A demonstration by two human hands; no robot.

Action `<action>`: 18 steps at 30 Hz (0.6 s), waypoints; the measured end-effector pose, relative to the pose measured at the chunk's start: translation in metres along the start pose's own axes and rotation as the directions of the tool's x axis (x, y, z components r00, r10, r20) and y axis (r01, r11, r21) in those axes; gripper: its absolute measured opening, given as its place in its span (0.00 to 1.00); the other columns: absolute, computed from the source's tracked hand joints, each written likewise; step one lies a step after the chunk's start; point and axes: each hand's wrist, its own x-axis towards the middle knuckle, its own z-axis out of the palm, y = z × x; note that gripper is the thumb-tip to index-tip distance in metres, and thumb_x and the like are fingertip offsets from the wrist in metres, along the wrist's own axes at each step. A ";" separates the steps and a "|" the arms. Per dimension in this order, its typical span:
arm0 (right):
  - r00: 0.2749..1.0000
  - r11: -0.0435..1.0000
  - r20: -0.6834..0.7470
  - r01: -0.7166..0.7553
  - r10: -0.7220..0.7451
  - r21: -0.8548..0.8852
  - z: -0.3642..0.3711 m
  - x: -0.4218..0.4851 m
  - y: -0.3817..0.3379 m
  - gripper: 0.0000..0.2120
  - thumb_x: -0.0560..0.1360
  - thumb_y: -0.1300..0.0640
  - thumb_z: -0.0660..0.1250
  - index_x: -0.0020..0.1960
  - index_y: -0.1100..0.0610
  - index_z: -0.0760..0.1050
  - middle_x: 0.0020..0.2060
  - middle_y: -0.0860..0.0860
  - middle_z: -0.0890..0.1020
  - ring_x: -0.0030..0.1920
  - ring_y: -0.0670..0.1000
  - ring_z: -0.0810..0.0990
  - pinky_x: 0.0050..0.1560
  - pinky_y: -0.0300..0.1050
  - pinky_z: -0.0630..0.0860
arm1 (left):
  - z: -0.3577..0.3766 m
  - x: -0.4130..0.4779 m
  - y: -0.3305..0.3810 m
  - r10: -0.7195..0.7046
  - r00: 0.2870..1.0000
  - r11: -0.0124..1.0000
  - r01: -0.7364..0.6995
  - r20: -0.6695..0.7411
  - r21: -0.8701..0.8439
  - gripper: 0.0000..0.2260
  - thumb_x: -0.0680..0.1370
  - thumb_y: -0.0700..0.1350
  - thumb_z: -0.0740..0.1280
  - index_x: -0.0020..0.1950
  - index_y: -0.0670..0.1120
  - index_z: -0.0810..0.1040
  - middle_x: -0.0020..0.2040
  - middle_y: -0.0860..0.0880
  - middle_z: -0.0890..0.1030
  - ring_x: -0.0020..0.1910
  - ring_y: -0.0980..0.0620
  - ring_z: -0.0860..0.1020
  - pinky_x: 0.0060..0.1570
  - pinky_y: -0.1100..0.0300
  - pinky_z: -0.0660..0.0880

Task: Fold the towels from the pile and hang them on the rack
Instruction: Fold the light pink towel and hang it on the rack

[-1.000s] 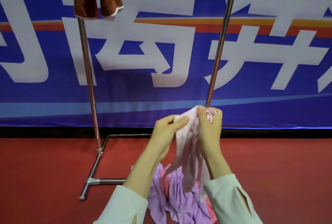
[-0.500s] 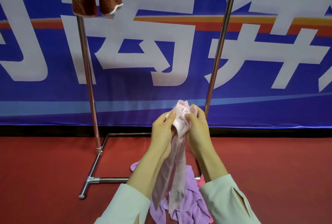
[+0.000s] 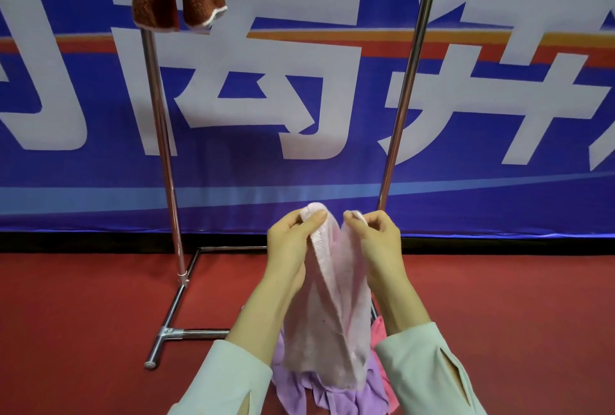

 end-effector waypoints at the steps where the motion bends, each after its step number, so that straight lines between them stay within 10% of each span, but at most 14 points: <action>1: 1.000 1.000 0.004 -0.015 0.015 -0.007 -0.003 0.001 0.000 0.14 0.74 0.57 0.71 0.36 0.57 0.68 0.30 0.48 0.70 0.30 0.45 0.67 0.30 0.33 0.67 | 0.000 0.000 0.000 -0.001 1.000 1.000 0.001 -0.007 0.004 0.04 0.72 0.38 0.73 0.46 0.41 0.83 0.43 0.44 0.83 0.44 0.49 0.80 0.57 0.49 0.76; 8: 0.989 0.996 0.142 0.020 -0.032 0.089 -0.004 -0.004 -0.005 0.06 0.76 0.62 0.68 0.52 0.57 0.76 0.29 0.51 0.74 0.28 0.45 0.74 0.30 0.37 0.74 | 0.004 -0.002 -0.006 0.072 0.997 0.973 -0.069 -0.003 0.222 0.05 0.74 0.42 0.71 0.48 0.42 0.84 0.44 0.43 0.85 0.42 0.50 0.80 0.52 0.50 0.77; 18: 0.898 0.997 0.434 0.062 -0.078 0.051 -0.003 -0.010 -0.012 0.08 0.77 0.69 0.63 0.50 0.61 0.79 0.40 0.56 0.84 0.42 0.50 0.84 0.48 0.40 0.81 | -0.012 0.005 0.006 0.097 0.994 0.966 -0.080 -0.059 0.247 0.06 0.73 0.46 0.72 0.41 0.45 0.85 0.41 0.44 0.84 0.40 0.51 0.78 0.53 0.47 0.77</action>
